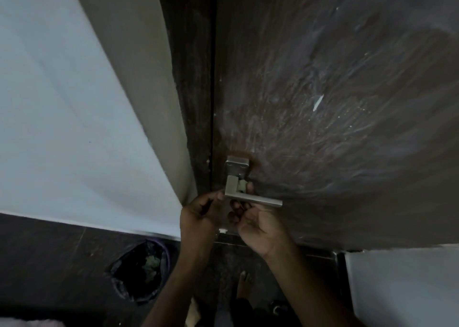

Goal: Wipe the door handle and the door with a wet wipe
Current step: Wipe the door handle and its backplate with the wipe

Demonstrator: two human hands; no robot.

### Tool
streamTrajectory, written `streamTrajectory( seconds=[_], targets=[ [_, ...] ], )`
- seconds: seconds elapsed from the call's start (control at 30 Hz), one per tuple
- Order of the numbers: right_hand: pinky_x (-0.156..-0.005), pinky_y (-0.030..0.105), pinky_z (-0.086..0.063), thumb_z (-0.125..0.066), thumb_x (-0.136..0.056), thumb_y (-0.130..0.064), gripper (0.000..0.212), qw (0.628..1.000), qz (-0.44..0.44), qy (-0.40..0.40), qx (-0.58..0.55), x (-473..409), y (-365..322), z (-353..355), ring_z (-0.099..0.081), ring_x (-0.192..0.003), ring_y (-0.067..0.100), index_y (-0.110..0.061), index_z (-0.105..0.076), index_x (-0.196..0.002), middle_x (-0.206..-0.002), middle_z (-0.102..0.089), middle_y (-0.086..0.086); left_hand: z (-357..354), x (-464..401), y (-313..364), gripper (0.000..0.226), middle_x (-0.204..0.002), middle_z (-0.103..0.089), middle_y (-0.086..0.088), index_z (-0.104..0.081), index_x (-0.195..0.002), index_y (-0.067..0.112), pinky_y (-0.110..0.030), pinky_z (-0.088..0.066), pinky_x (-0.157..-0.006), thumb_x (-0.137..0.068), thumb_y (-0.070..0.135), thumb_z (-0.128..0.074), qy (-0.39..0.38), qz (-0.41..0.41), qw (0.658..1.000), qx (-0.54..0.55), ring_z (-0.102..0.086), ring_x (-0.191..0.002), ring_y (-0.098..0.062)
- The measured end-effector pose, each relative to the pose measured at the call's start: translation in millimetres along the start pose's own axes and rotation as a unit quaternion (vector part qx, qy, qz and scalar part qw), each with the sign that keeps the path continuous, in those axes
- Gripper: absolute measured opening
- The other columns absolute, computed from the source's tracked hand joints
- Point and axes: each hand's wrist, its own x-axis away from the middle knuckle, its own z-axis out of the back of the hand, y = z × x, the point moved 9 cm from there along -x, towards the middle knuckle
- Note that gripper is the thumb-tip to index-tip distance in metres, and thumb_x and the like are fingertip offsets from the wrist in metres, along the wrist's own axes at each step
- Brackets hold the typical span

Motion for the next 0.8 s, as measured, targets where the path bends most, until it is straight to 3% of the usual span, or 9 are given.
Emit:
streamTrajectory(
  seconds=[0.1, 0.23, 0.33, 0.47, 0.57, 0.7, 0.8],
  targets=[
    [-0.064, 0.034, -0.06, -0.057, -0.095, -0.028, 0.03, 0.999, -0.022, -0.039, -0.014, 3.4, -9.6, -0.1, -0.071, -0.073, 0.02, -0.007, -0.079, -0.099, -0.09, -0.076, 0.01, 9.9, 5.4, -3.8, 0.015, -0.091, -0.078, 0.012, -0.08, -0.093, 0.031, -0.009, -0.051, -0.064, -0.092, 0.025, -0.067, 0.036, 0.003, 0.999, -0.01, -0.071, -0.085, 0.0],
    [-0.08, 0.041, -0.059, -0.054, -0.097, -0.022, 0.028, 0.993, -0.059, -0.068, 0.069, 17.4, -38.9, -5.5, -0.073, -0.097, 0.028, -0.006, -0.075, -0.109, -0.111, -0.073, 0.014, 17.0, 11.6, 12.9, 0.017, -0.1, -0.076, 0.019, -0.076, -0.101, 0.038, -0.009, -0.051, -0.076, -0.093, 0.043, -0.062, 0.072, -0.051, 0.994, -0.065, -0.067, -0.097, 0.004],
    [-0.079, 0.037, -0.053, -0.062, -0.091, -0.03, 0.03, 0.973, -0.061, -0.023, 0.223, 31.6, -64.5, -10.1, -0.069, -0.1, 0.022, -0.013, -0.076, -0.111, -0.119, -0.072, 0.006, 13.4, 14.8, 29.7, 0.019, -0.103, -0.073, 0.025, -0.074, -0.102, 0.045, -0.006, -0.048, -0.079, -0.091, 0.051, -0.059, 0.09, -0.085, 0.987, -0.101, -0.064, -0.101, 0.008],
    [-0.094, 0.043, -0.052, -0.08, -0.077, -0.028, 0.026, 0.918, -0.022, 0.081, 0.388, 42.3, -77.8, -20.8, -0.07, -0.101, 0.023, -0.016, -0.08, -0.1, -0.105, -0.078, 0.005, 4.1, 19.3, 43.3, 0.018, -0.107, -0.07, 0.026, -0.072, -0.106, 0.043, -0.001, -0.044, -0.079, -0.094, 0.035, -0.062, 0.087, -0.112, 0.984, -0.11, -0.062, -0.103, 0.01],
    [-0.078, 0.042, -0.059, -0.084, -0.077, -0.016, 0.016, 0.881, 0.056, 0.163, 0.44, 46.3, -77.4, -31.0, -0.072, -0.083, 0.029, -0.009, -0.077, -0.09, -0.096, -0.077, 0.017, 0.9, 23.1, 53.5, 0.021, -0.107, -0.069, 0.025, -0.072, -0.109, 0.039, -0.004, -0.044, -0.082, -0.094, 0.026, -0.062, 0.084, -0.139, 0.978, -0.13, -0.062, -0.102, 0.009],
    [-0.065, 0.031, -0.057, -0.084, -0.075, -0.008, 0.011, 0.847, 0.153, 0.189, 0.472, 52.2, -85.7, -44.4, -0.069, -0.07, 0.024, -0.004, -0.074, -0.076, -0.091, -0.076, 0.022, 1.3, 24.2, 63.0, 0.025, -0.102, -0.068, 0.022, -0.07, -0.111, 0.039, -0.007, -0.045, -0.078, -0.092, 0.03, -0.057, 0.083, -0.174, 0.965, -0.177, -0.062, -0.093, 0.003],
    [-0.056, 0.029, -0.053, -0.083, -0.074, -0.002, 0.014, 0.824, 0.227, 0.197, 0.481, 60.5, -94.8, -58.3, -0.066, -0.061, 0.031, 0.005, -0.071, -0.07, -0.085, -0.072, 0.033, 1.1, 24.3, 65.8, 0.027, -0.101, -0.066, 0.02, -0.071, -0.113, 0.035, -0.008, -0.045, -0.078, -0.092, 0.029, -0.057, 0.079, -0.188, 0.96, -0.192, -0.06, -0.092, 0.006]
  ],
)
